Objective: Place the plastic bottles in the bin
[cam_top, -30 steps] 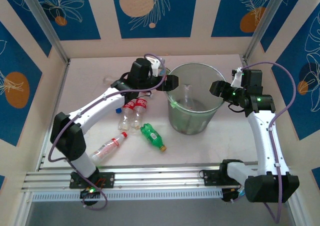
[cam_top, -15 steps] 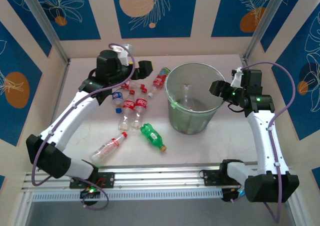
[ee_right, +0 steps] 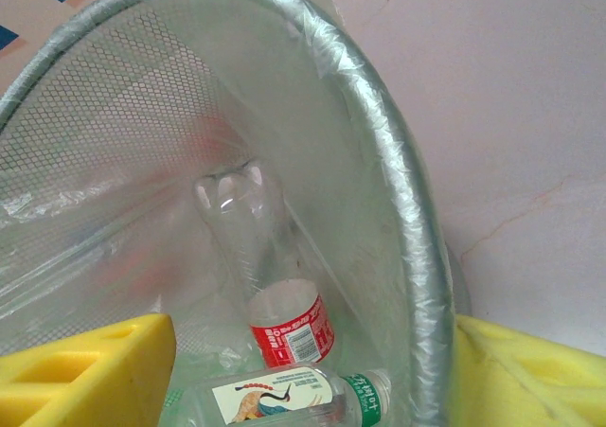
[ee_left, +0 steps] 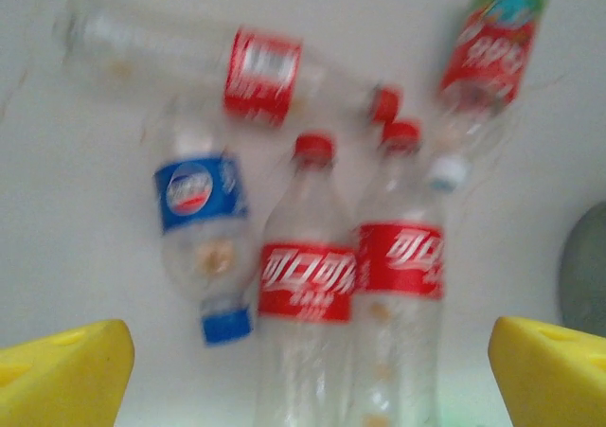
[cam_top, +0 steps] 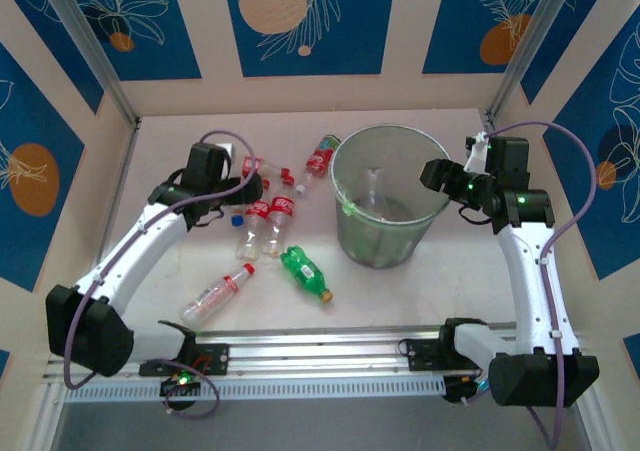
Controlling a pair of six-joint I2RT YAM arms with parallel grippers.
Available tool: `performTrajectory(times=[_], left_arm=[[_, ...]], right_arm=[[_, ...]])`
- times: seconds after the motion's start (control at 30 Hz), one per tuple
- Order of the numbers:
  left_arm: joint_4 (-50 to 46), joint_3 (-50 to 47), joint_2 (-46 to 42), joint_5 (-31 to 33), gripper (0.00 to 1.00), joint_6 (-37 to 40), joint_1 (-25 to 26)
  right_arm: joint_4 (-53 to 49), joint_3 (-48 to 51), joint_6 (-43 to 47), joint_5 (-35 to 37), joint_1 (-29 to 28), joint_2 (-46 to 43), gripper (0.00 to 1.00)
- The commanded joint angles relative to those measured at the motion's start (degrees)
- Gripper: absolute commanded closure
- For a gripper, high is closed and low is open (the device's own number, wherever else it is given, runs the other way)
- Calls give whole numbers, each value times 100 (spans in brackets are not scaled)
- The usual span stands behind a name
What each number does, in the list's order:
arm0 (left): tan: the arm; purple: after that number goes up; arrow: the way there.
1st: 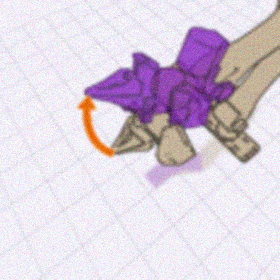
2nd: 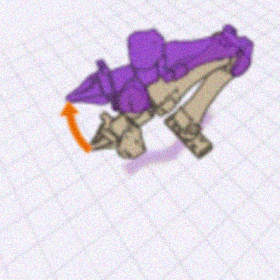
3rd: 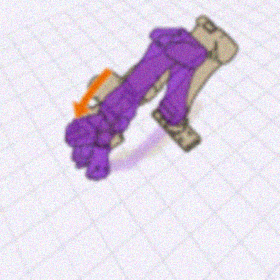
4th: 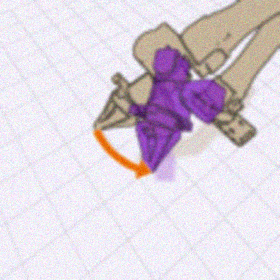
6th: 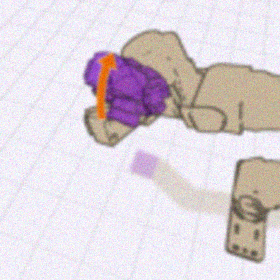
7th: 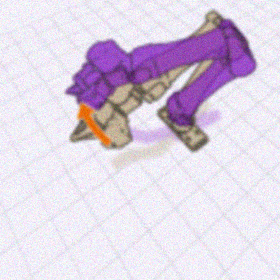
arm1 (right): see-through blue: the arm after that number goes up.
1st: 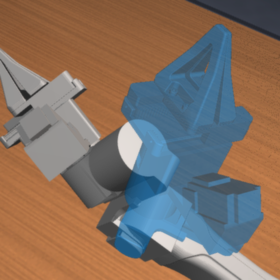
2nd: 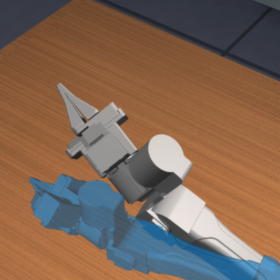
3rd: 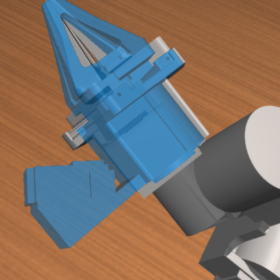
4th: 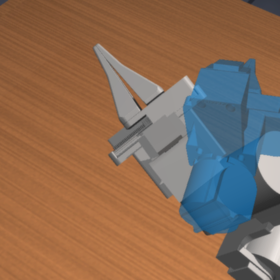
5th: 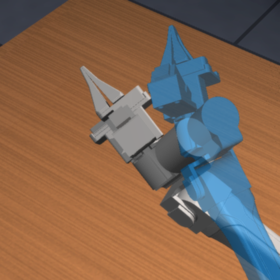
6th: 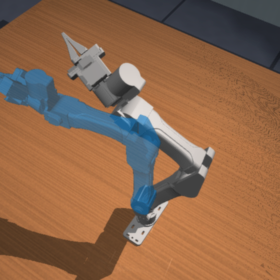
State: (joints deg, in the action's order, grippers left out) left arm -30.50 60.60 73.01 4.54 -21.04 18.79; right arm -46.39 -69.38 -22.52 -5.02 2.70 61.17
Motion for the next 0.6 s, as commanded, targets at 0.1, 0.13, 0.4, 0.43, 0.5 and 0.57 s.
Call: performTrajectory(times=[0.1, 0.13, 0.4, 0.43, 0.5, 0.57], left_arm=[[725, -966, 43, -183, 10, -667, -920], [865, -1004, 186, -189, 11, -735, -929], [1734, -886, 1140, -513, 17, -837, -951], [1801, -846, 1246, -499, 17, -819, -961], [1853, -734, 1477, -456, 18, -788, -973], [1926, -619, 1703, -451, 19, -762, -1002]], right_arm=[[-1, -51, 19, -366, 29, -107, 26], [-1, -45, 10, -385, 29, -93, 26], [29, 58, -37, -457, 16, -132, 26], [30, 63, -41, -464, 20, -131, 26], [38, 81, -43, -474, 20, -123, 26], [39, 73, -35, -472, 11, -122, 26]])
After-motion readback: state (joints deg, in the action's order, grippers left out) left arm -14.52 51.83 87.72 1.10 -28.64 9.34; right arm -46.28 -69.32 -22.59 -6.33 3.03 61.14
